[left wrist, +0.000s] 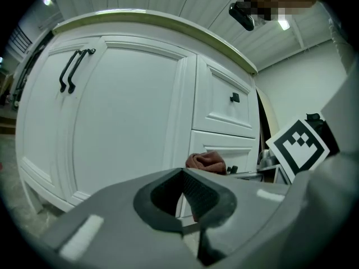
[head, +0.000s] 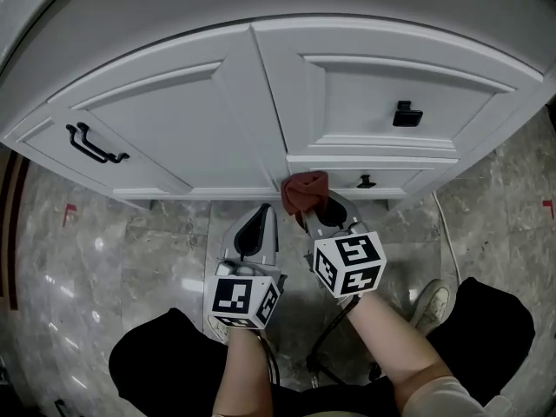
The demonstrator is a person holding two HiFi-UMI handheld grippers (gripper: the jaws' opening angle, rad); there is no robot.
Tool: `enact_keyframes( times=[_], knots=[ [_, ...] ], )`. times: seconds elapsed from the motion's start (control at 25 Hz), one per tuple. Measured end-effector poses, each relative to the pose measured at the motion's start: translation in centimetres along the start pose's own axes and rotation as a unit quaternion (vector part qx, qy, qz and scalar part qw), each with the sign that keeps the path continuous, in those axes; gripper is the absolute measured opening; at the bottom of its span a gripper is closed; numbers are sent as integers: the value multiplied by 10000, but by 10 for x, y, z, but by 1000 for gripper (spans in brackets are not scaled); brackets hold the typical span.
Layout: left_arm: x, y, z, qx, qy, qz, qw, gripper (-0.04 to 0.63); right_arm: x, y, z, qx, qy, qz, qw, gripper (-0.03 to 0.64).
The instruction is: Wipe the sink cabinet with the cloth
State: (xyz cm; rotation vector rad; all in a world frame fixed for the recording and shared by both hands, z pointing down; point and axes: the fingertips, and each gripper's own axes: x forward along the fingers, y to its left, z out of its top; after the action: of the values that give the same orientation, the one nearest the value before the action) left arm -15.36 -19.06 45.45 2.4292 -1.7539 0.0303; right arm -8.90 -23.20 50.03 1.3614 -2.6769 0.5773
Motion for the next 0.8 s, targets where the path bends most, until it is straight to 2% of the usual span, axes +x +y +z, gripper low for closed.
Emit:
enact_keyframes(
  times=[0.28, 0.4, 0.8],
  knots=[
    [-2, 21, -1, -197, -48, 145, 9997, 0, 11, -3, -7, 55, 84, -93, 9999, 83],
    [2, 14, -1, -179, -53, 63, 9998, 0, 5, -17, -9, 299, 104, -271, 9991, 81],
    [11, -11, -5, -152, 13, -199, 9997, 0, -20, -67, -7, 558, 96, -959, 9938, 80]
  ],
)
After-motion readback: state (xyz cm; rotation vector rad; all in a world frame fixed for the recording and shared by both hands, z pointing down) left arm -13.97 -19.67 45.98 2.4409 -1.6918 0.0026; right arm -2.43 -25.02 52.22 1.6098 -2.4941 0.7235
